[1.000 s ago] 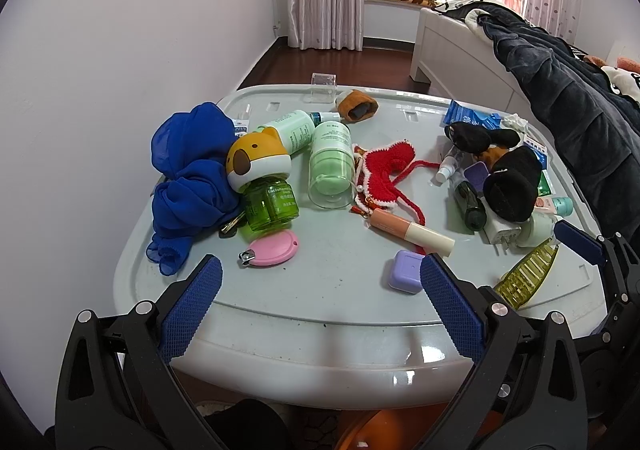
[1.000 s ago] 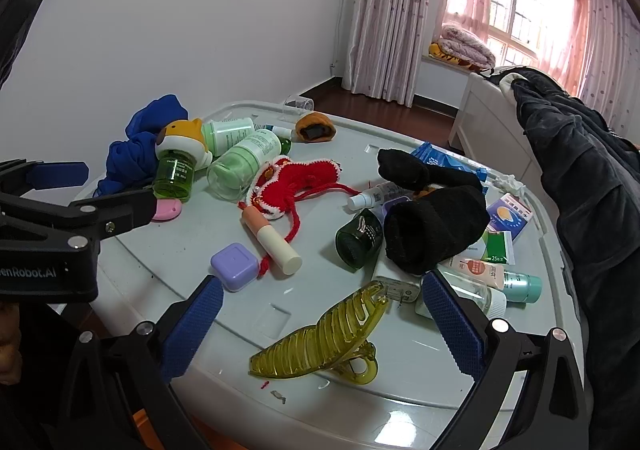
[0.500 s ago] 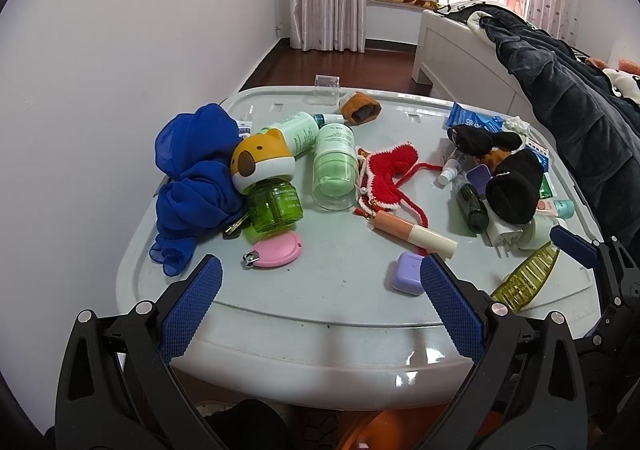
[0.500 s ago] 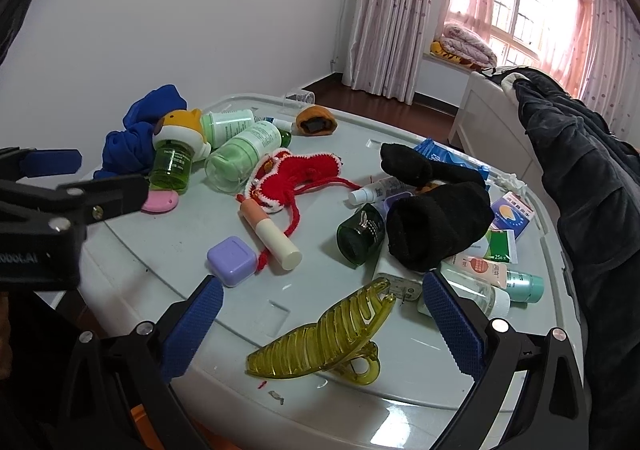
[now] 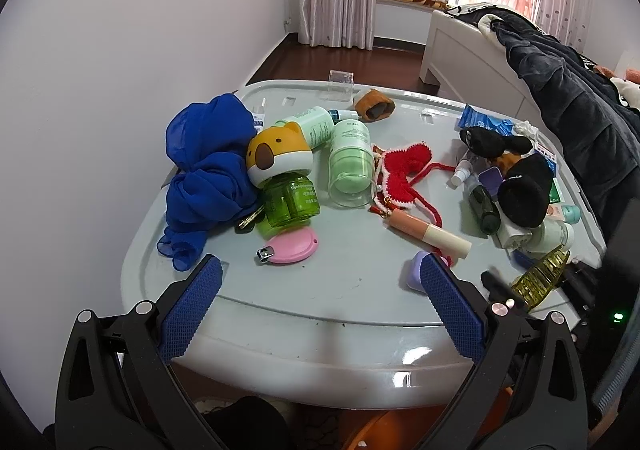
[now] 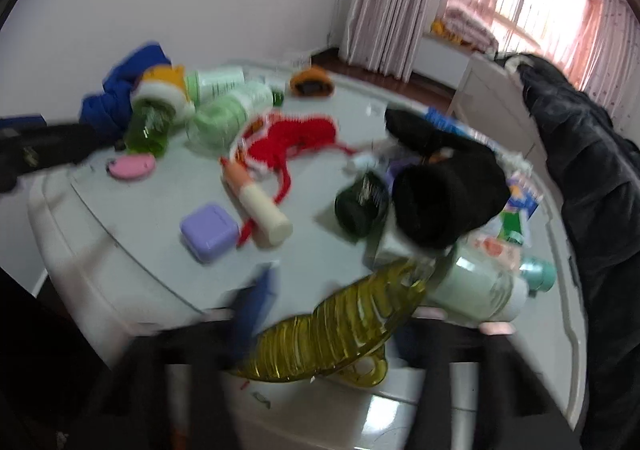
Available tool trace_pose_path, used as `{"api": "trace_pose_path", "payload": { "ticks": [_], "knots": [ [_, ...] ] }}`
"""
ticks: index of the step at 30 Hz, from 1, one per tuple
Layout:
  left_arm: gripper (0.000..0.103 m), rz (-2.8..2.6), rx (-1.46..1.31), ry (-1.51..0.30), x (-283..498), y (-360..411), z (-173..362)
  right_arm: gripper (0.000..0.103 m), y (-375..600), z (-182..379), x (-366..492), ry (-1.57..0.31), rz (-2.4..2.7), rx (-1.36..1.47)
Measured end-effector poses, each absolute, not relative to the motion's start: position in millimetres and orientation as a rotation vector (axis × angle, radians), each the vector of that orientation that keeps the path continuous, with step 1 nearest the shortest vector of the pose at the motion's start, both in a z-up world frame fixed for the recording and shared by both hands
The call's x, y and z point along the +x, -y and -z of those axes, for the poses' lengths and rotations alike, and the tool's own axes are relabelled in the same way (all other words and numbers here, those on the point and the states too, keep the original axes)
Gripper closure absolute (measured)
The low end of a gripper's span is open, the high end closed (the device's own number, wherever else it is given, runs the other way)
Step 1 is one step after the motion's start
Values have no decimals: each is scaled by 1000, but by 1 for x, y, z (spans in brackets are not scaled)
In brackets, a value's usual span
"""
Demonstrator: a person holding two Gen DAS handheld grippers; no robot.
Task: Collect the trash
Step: 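Grasp the yellow-green claw clip with the right tool while the left tool grasps the purple square case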
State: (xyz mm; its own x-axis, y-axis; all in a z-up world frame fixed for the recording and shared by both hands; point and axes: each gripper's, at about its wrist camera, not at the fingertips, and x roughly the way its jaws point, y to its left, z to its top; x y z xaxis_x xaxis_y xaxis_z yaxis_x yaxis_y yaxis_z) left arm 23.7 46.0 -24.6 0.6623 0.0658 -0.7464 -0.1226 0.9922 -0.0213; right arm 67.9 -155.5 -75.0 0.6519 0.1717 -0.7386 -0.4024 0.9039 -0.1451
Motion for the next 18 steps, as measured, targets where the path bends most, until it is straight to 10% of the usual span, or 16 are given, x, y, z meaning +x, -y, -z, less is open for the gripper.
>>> {"api": "trace_pose_path", "payload": {
  "ticks": [18],
  "knots": [
    [6,112,-20,-920,33,-9,49,88,174,44,62,-766,-404,-257]
  ]
}}
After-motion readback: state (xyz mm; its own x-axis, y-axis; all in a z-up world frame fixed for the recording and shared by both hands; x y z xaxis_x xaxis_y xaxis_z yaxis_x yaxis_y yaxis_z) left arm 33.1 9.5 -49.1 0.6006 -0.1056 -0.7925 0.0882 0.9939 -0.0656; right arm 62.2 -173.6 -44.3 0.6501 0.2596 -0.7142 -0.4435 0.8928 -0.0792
